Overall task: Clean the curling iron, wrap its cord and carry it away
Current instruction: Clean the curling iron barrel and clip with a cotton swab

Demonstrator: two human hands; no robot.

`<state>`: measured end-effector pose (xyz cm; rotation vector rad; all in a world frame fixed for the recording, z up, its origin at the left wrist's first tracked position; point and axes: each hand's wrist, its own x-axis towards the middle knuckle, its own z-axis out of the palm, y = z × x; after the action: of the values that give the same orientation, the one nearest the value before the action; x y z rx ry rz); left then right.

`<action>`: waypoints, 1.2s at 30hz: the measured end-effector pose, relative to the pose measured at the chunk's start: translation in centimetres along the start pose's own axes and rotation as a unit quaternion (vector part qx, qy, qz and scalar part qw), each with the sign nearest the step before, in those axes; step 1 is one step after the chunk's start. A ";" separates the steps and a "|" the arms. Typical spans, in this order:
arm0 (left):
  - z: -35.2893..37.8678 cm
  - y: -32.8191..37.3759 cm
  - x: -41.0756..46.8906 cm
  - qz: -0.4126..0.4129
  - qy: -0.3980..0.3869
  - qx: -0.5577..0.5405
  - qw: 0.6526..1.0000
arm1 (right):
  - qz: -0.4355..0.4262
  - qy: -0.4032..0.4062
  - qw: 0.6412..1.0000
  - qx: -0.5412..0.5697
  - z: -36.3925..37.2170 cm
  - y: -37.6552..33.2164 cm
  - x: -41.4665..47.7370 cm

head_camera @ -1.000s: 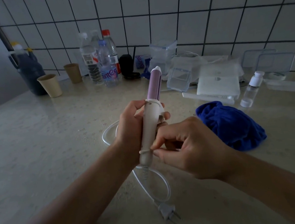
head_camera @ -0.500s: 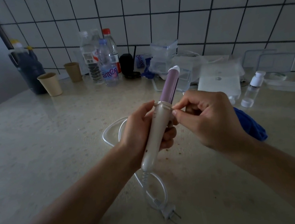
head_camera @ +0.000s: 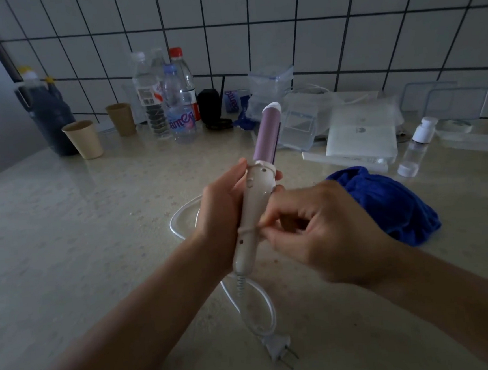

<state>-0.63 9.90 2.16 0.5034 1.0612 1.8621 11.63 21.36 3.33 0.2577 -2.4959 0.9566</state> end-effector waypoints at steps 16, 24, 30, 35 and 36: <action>-0.1 -0.4 -0.1 0.001 -0.064 -0.012 0.998 | 0.029 0.158 0.987 0.027 -1.8 1.9 0.9; -0.1 -0.1 -0.2 0.025 -0.024 0.059 0.998 | 0.002 0.179 0.984 0.024 -1.9 2.2 1.0; 0.3 0.0 -0.4 0.007 -0.016 0.099 0.995 | 0.013 0.193 0.981 0.013 -2.0 2.3 1.1; 0.6 0.1 -0.6 0.055 -0.024 0.103 0.993 | 0.004 0.192 0.981 0.024 -2.0 1.7 1.1; 0.6 0.0 -0.6 0.059 -0.021 0.100 0.993 | 0.007 0.195 0.981 0.021 -2.2 1.7 1.2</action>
<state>0.09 9.69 2.59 0.7332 1.2177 1.8478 10.78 24.07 4.36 0.0574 -2.1242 0.9616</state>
